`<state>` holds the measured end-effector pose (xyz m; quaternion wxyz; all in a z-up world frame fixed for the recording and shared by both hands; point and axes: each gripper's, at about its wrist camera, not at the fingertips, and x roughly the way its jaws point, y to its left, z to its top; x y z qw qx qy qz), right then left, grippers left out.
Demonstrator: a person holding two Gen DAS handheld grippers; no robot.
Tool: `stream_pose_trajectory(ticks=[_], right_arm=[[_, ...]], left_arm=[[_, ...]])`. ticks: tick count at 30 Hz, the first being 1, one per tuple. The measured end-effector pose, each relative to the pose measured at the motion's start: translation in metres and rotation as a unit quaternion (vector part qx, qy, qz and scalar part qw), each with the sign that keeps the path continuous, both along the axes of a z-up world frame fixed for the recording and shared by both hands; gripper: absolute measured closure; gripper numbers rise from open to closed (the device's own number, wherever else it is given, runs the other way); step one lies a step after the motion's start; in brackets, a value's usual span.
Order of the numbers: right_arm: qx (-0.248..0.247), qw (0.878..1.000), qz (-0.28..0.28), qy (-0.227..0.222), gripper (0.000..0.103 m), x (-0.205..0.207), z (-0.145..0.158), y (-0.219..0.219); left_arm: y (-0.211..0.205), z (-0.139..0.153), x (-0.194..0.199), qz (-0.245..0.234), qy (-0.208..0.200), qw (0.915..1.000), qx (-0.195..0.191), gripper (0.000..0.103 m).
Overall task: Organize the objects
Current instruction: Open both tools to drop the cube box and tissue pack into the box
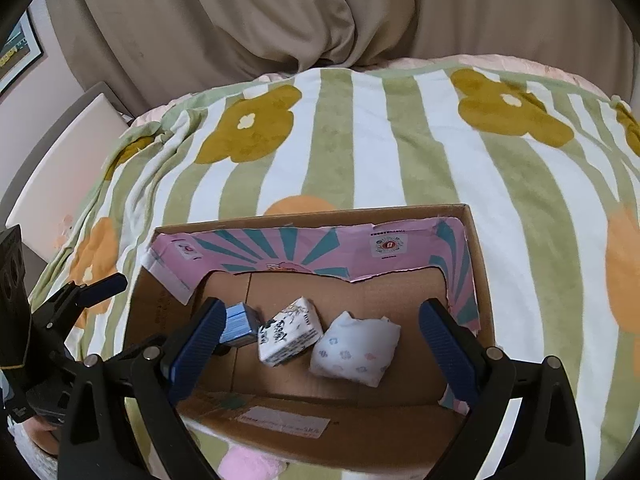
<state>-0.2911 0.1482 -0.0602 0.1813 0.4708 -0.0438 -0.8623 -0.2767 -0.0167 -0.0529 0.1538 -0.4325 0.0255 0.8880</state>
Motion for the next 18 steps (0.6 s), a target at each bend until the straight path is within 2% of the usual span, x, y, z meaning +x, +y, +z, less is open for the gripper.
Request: stream_pose_trajectory(ticks=[5,10,18], right_arm=[[0.009,1.0,0.0,0.021,0.007,0.016,0.02,-0.001],[0.008,0.998,0.001,0.067,0.007,0.047,0.053,0.003],[0.001,0.989,0.005,0.146,0.007,0.116,0.098,0.007]], left_arm=[[-0.007,0.033,0.024,0.007,0.03,0.9994,0.013,0.0],[-0.011,0.067,0.057,0.013,0.071,0.9973,0.012,0.0],[-0.034,0.108,0.131,0.052,0.141,0.9877,0.041,0.0]])
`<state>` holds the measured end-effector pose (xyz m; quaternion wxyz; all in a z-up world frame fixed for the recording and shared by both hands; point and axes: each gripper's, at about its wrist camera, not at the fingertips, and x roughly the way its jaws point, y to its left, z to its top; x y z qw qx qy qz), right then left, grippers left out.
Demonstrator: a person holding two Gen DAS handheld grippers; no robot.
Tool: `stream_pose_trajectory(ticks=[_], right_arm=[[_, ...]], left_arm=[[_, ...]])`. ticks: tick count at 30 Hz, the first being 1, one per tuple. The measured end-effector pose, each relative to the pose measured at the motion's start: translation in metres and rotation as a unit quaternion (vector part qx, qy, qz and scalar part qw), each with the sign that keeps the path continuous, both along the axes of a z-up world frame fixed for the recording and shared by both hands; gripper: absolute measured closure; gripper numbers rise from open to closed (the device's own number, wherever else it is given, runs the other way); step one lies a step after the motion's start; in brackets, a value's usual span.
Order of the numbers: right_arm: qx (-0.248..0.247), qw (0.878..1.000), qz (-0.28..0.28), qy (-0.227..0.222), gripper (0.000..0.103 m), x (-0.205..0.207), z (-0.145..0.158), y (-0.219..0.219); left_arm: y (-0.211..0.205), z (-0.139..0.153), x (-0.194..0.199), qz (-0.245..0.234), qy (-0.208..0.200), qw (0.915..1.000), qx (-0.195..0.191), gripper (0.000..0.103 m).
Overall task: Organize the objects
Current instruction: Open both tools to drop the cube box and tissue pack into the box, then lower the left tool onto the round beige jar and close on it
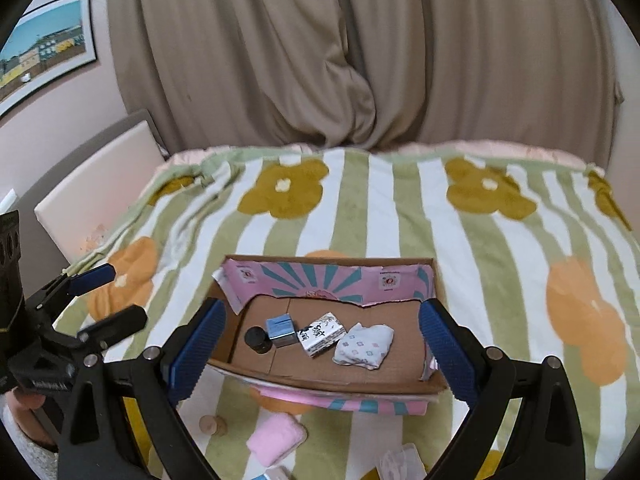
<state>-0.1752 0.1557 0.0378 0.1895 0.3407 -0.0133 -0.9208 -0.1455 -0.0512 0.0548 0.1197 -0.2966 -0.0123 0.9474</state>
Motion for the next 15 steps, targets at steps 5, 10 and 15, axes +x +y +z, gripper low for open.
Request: stream_pose_trajectory(ticks=[5,10,15], right_arm=[[-0.01,0.998,-0.016,0.061,0.007,0.051,0.018,0.01],[-0.006,0.993,-0.031,0.114,0.007,0.102,0.025,0.012],[0.007,0.991,-0.038,0.125,0.007,0.141,0.005,0.008]], left_arm=[[-0.01,0.008,0.056,0.029,0.041,0.9987,-0.001,0.0],[-0.01,-0.002,0.105,0.044,0.07,0.9965,-0.007,0.0],[-0.01,-0.029,0.136,0.056,0.065,0.9963,-0.009,0.0]])
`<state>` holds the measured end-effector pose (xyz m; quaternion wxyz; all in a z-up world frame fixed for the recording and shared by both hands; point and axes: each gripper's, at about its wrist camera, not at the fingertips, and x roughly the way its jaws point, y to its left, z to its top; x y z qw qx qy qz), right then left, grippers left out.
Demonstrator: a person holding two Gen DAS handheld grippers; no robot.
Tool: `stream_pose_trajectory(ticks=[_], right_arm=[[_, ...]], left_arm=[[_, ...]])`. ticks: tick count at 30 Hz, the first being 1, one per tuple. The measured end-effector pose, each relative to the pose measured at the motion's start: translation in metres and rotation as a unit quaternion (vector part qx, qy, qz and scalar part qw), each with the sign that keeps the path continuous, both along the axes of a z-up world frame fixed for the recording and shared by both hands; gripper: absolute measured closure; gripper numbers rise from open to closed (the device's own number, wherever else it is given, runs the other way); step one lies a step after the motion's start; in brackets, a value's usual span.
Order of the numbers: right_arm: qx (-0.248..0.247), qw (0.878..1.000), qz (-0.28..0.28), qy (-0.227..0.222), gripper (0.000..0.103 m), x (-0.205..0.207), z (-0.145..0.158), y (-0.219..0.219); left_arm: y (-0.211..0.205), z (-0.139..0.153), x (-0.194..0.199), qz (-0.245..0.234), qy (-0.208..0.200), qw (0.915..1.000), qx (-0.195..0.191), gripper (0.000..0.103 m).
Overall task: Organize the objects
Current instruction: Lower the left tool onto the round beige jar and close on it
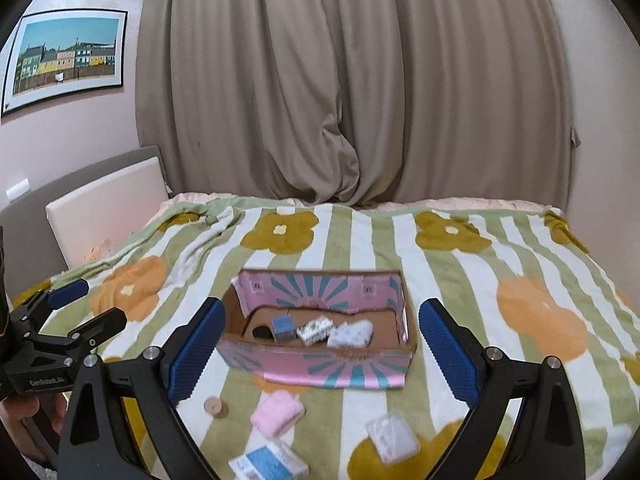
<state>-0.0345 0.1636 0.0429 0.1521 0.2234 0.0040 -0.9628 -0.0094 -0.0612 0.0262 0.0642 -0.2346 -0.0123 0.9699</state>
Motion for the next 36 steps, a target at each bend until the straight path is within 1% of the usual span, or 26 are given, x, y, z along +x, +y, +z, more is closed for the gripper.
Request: stream_pose_trajectory(ticks=[3,6,10,13,16,18,21,23,24,25,26,28,31,33,36], right_arm=[[0.005,1.0,-0.001,-0.007,0.007,0.014,-0.019,-0.001],[0.01,1.0,0.003,-0.009,0.007,0.023,-0.029,-0.002],[0.008,1.0,0.01,0.003,0.007,0.031,-0.028,-0.001],[0.0,1.0,0.015,0.005,0.007,0.034,-0.027,0.0],[-0.003,1.0,0.015,0.006,0.007,0.036,-0.027,0.001],[-0.003,1.0,0.015,0.006,0.007,0.036,-0.027,0.001],[-0.002,1.0,0.017,0.003,0.007,0.037,-0.027,0.002],[-0.001,1.0,0.018,0.001,0.007,0.039,-0.028,0.004],[-0.001,1.0,0.018,0.0,0.007,0.039,-0.028,0.005],[-0.002,1.0,0.019,-0.001,0.006,0.04,-0.028,0.006],[-0.003,1.0,0.02,-0.002,0.006,0.04,-0.029,0.007],[-0.003,1.0,0.019,-0.007,0.006,0.041,-0.031,0.01],[-0.004,1.0,0.013,-0.014,0.006,0.041,-0.035,0.015],[-0.005,1.0,0.011,-0.017,0.006,0.041,-0.037,0.019],[-0.003,1.0,0.007,-0.021,0.006,0.04,-0.038,0.023]], left_arm=[[-0.004,-0.012,0.005,-0.009,-0.011,0.9997,0.02,0.0],[-0.005,-0.017,0.005,-0.004,-0.012,0.9998,0.016,0.0],[-0.007,-0.021,0.004,-0.004,-0.007,0.9998,0.017,0.0],[-0.006,-0.026,0.001,-0.005,-0.009,0.9999,0.008,0.0],[-0.007,-0.038,-0.004,-0.019,-0.015,0.9997,0.01,0.0],[-0.008,-0.051,-0.009,-0.021,-0.03,0.9993,0.011,0.001],[-0.009,-0.08,-0.022,-0.03,-0.065,0.9971,0.024,0.009],[-0.009,-0.102,-0.03,-0.036,-0.089,0.9948,0.032,0.011],[-0.009,-0.114,-0.035,-0.044,-0.103,0.993,0.038,0.015],[-0.009,-0.125,-0.04,-0.048,-0.117,0.9911,0.042,0.022],[-0.009,-0.136,-0.045,-0.05,-0.129,0.9893,0.046,0.024],[-0.009,-0.152,-0.049,-0.051,-0.142,0.9872,0.051,0.028],[-0.011,-0.174,-0.06,-0.047,-0.159,0.9844,0.059,0.03],[-0.01,-0.185,-0.068,-0.041,-0.169,0.9833,0.053,0.032],[-0.007,-0.2,-0.078,-0.032,-0.183,0.9821,0.028,0.035]])
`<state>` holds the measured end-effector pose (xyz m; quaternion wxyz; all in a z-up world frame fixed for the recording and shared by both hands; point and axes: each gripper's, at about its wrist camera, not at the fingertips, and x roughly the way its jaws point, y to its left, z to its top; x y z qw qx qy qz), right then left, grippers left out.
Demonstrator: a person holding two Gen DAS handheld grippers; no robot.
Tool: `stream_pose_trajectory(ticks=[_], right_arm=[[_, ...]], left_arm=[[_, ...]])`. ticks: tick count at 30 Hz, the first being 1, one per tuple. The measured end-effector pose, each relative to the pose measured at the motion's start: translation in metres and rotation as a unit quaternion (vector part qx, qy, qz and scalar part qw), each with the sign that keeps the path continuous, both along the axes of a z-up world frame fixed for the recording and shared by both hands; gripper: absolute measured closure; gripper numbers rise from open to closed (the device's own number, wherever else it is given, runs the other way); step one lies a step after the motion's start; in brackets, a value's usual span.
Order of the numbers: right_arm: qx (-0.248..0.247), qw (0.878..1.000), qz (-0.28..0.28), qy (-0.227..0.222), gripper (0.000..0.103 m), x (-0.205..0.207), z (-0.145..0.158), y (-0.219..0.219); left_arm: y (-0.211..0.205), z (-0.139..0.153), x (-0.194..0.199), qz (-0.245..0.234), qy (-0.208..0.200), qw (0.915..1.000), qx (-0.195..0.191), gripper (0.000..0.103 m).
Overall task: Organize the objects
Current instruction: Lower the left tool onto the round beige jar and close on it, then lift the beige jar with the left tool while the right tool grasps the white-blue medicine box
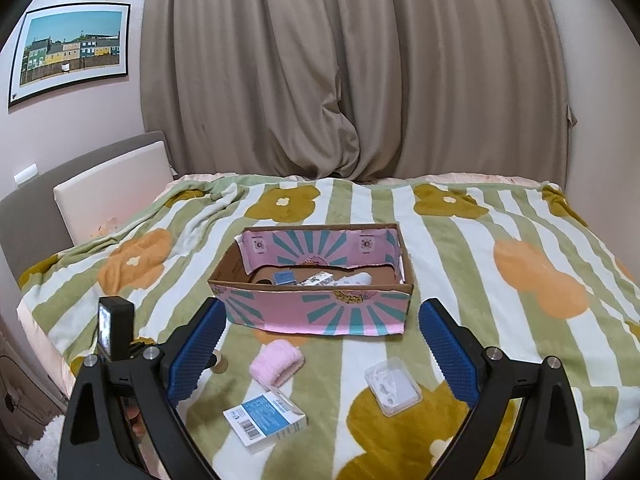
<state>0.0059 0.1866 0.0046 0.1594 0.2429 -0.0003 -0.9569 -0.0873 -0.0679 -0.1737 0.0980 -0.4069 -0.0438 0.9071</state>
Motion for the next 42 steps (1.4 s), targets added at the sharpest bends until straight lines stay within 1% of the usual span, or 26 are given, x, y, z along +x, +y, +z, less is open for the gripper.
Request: stream_pose_trajectory(ticks=[3,5,9,11,15,17,20,23,26,28,32,37,42], right_arm=[[0.002,1.0,-0.005,-0.002,0.006,-0.001,-0.001,0.004],[0.002,1.0,-0.009,-0.003,0.006,-0.001,-0.001,0.007],[0.004,1.0,-0.014,-0.005,0.006,-0.001,-0.002,0.011],[0.007,1.0,-0.015,-0.007,0.006,-0.002,-0.002,0.012],[0.016,1.0,-0.012,-0.004,0.006,0.0,-0.001,0.012],[0.016,1.0,-0.011,-0.004,0.006,0.0,-0.001,0.012],[0.015,1.0,-0.012,-0.005,0.006,0.0,-0.002,0.015],[0.013,1.0,-0.012,-0.007,0.006,-0.001,-0.003,0.015],[0.012,1.0,-0.011,-0.008,0.006,-0.001,-0.004,0.016],[0.011,1.0,-0.011,-0.009,0.006,-0.002,-0.004,0.016],[0.01,1.0,-0.008,-0.008,0.006,-0.001,-0.004,0.015],[0.012,1.0,-0.006,-0.007,0.006,0.0,-0.005,0.015],[0.003,1.0,-0.002,-0.012,0.006,0.0,-0.006,0.015]], left_arm=[[0.002,-0.011,-0.007,0.002,-0.013,0.9998,-0.012,0.04],[0.002,-0.017,-0.009,0.004,-0.019,0.9997,-0.014,0.042],[0.001,-0.025,-0.012,0.005,-0.026,0.9997,-0.003,0.042],[0.002,-0.027,-0.014,0.003,-0.028,0.9996,-0.003,0.048],[0.005,-0.031,-0.018,-0.001,-0.033,0.9995,-0.006,0.052],[0.007,-0.033,-0.02,0.0,-0.037,0.9993,-0.004,0.06],[0.008,-0.034,-0.02,0.001,-0.037,0.9993,-0.007,0.064],[0.007,-0.035,-0.021,0.005,-0.037,0.9993,-0.008,0.072],[0.003,-0.035,-0.022,0.004,-0.04,0.9992,-0.002,0.072],[0.002,-0.035,-0.023,0.003,-0.039,0.9992,-0.007,0.072],[0.004,-0.029,-0.018,0.004,-0.028,0.9996,-0.008,0.072],[0.004,-0.013,-0.015,0.006,-0.01,0.9999,-0.006,0.072],[0.0,0.016,-0.009,0.018,0.016,0.9997,-0.007,0.072]])
